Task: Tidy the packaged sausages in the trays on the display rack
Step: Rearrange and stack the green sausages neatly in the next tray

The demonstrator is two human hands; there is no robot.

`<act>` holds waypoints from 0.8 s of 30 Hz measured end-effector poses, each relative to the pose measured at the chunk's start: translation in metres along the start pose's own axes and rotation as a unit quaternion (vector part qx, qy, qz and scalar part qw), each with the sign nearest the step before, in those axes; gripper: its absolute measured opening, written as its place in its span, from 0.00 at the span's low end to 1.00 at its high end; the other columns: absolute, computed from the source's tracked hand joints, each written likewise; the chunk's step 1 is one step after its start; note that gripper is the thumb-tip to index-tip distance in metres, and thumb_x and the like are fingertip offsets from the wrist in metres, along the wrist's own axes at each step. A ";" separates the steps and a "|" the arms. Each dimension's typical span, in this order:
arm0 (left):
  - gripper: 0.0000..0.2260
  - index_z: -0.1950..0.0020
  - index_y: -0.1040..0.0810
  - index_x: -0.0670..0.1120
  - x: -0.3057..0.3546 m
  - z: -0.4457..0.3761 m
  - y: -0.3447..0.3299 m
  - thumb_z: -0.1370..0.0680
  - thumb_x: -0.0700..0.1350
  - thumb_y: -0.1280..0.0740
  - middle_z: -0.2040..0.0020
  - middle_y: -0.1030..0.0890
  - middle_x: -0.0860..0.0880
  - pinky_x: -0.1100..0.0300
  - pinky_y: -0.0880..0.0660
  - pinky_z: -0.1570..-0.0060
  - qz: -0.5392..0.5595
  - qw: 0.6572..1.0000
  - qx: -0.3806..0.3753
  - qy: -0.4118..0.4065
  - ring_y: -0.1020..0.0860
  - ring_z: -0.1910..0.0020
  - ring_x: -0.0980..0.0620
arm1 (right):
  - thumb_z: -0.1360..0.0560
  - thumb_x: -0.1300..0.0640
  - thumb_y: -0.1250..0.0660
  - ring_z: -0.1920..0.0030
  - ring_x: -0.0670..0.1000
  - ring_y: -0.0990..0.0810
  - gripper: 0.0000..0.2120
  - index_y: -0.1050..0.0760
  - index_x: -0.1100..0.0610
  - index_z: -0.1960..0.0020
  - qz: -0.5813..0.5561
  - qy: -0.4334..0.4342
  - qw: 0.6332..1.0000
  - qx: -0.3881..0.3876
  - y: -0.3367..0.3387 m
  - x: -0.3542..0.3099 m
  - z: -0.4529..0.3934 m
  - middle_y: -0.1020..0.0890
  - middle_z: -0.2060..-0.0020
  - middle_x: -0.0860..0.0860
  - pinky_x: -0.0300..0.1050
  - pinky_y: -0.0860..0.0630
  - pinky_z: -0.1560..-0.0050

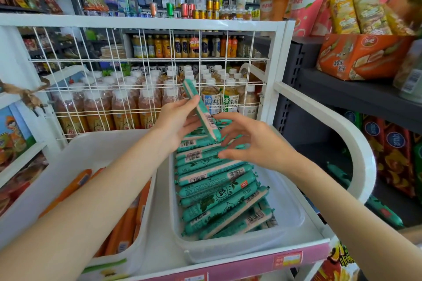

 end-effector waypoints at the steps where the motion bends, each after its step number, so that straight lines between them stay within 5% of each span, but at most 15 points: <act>1: 0.03 0.55 0.22 0.44 0.001 0.000 -0.001 0.24 0.43 0.35 0.60 0.19 0.47 0.64 0.21 0.67 0.000 1.000 0.000 -0.007 0.19 0.65 0.53 | 0.33 0.56 0.25 0.54 0.41 0.21 0.31 0.34 0.45 0.35 0.016 0.015 1.000 0.013 0.002 -0.003 0.000 0.20 0.52 0.47 0.33 0.24 0.48; 10: 0.04 0.52 0.22 0.45 0.009 0.006 -0.007 0.23 0.43 0.35 0.59 0.18 0.48 0.63 0.20 0.61 -0.009 0.999 -0.005 -0.047 0.19 0.62 0.53 | 0.34 0.55 0.26 0.52 0.40 0.23 0.24 0.28 0.49 0.39 0.036 0.072 0.994 0.075 0.009 -0.012 0.001 0.17 0.54 0.50 0.24 0.31 0.49; 17: 0.05 0.49 0.22 0.45 0.017 0.006 -0.010 0.23 0.43 0.36 0.55 0.18 0.46 0.61 0.22 0.58 -0.028 0.997 -0.007 -0.065 0.19 0.58 0.52 | 0.33 0.56 0.27 0.51 0.45 0.19 0.23 0.25 0.52 0.39 -0.004 0.083 0.993 0.080 0.011 -0.005 -0.004 0.17 0.50 0.52 0.41 0.24 0.43; 24: 0.05 0.50 0.22 0.43 0.010 0.004 -0.009 0.23 0.42 0.36 0.57 0.18 0.47 0.64 0.21 0.63 -0.008 0.999 0.003 -0.050 0.19 0.61 0.53 | 0.31 0.59 0.29 0.51 0.43 0.19 0.22 0.26 0.53 0.38 -0.006 0.078 0.994 0.073 0.012 -0.002 -0.005 0.18 0.46 0.51 0.40 0.23 0.43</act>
Point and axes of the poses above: each hand's wrist, its own z-axis away from the middle knuckle, its own y-axis out of the back of the hand, x = y × z, the point moved 8 cm from there along -z, towards the middle knuckle
